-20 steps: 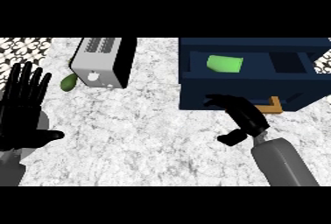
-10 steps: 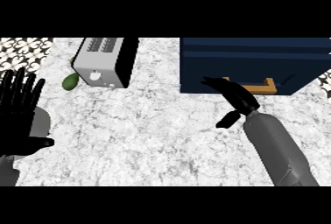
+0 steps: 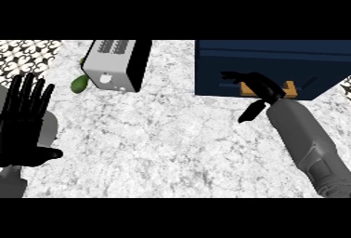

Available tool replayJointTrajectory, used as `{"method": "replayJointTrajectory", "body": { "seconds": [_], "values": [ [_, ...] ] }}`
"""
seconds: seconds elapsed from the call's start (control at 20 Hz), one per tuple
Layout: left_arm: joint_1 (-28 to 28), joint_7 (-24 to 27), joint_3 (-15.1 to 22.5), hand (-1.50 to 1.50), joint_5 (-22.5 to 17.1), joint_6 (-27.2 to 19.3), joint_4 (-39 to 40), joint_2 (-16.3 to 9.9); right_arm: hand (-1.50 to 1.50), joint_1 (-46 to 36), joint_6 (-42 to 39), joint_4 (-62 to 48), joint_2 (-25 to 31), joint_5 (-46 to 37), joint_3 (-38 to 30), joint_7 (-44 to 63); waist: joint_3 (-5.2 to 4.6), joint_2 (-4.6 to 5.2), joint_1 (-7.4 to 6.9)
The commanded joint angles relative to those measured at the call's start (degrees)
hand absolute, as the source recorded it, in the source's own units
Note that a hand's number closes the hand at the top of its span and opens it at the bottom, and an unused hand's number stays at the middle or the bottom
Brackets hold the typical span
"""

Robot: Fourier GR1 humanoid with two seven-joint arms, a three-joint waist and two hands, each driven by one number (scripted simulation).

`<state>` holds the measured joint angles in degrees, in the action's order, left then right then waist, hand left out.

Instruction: Pick up the cup, place it into the drawer and close the drawer

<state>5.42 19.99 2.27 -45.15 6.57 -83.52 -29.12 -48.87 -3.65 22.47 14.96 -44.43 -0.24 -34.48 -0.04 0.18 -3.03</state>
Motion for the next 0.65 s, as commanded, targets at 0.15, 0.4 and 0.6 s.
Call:
{"method": "replayJointTrajectory", "body": {
  "seconds": [0.15, 0.4, 0.6],
  "values": [
    [2.1, 0.3, -1.8, -1.50, 0.2, 2.7, 4.4, -1.1, -1.50, -7.1, -0.1, -8.9, 4.7, 0.7, -3.7, 1.6, 0.19, 1.85, -1.24],
    [2.5, 0.9, -0.5, -1.50, 1.7, 3.0, 3.5, -0.1, -1.50, -9.4, -1.4, -10.9, 6.5, 0.4, -3.9, 1.3, 0.21, 2.05, -1.93],
    [2.7, 2.0, 0.3, -1.50, 3.1, 2.5, 4.1, 1.3, -1.50, -8.7, 0.4, -12.3, 5.2, 0.0, -3.5, 1.0, 0.20, 2.19, -2.20]
  ]
}}
